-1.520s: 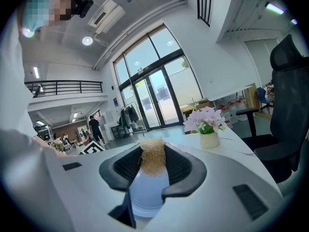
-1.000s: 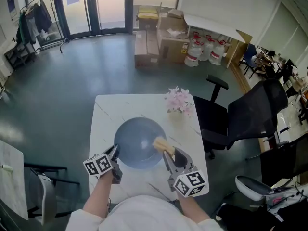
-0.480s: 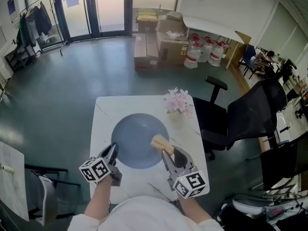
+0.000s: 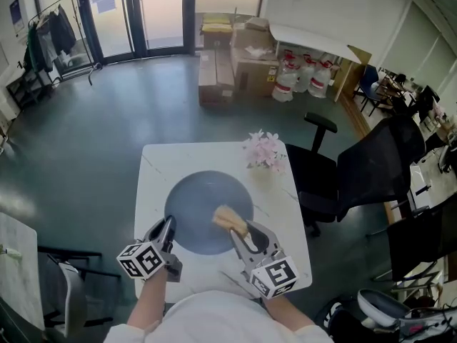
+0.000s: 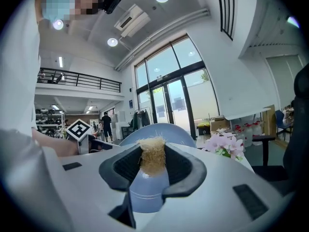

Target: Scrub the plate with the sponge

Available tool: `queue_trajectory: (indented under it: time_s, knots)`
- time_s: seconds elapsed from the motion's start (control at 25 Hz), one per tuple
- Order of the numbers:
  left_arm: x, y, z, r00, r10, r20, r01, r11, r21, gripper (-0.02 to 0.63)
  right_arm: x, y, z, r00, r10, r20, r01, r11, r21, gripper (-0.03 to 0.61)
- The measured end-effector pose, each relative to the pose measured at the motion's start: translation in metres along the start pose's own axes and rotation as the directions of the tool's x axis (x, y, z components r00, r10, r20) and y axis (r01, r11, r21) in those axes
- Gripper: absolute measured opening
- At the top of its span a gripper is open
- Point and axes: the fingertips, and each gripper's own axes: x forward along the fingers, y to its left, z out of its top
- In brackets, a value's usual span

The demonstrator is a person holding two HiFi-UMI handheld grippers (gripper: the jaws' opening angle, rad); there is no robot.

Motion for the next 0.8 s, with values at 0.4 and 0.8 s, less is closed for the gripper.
queue_trajectory:
  time_s: [0.4, 0.8]
  knots:
    - [-0.002, -0.013, -0.004, 1.0, -0.02, -0.008, 0.02, 0.999, 0.031, 0.044, 0.014, 0.03, -0.016, 0.995, 0.08, -0.062, -0.085, 0.994, -0.068, 0.142]
    - [-0.002, -0.018, -0.007, 1.0, -0.028, -0.012, 0.029, 0.999, 0.041, 0.044, 0.027, 0.001, -0.005, 0.998, 0.017, -0.068, -0.027, 0.989, -0.148, 0.142]
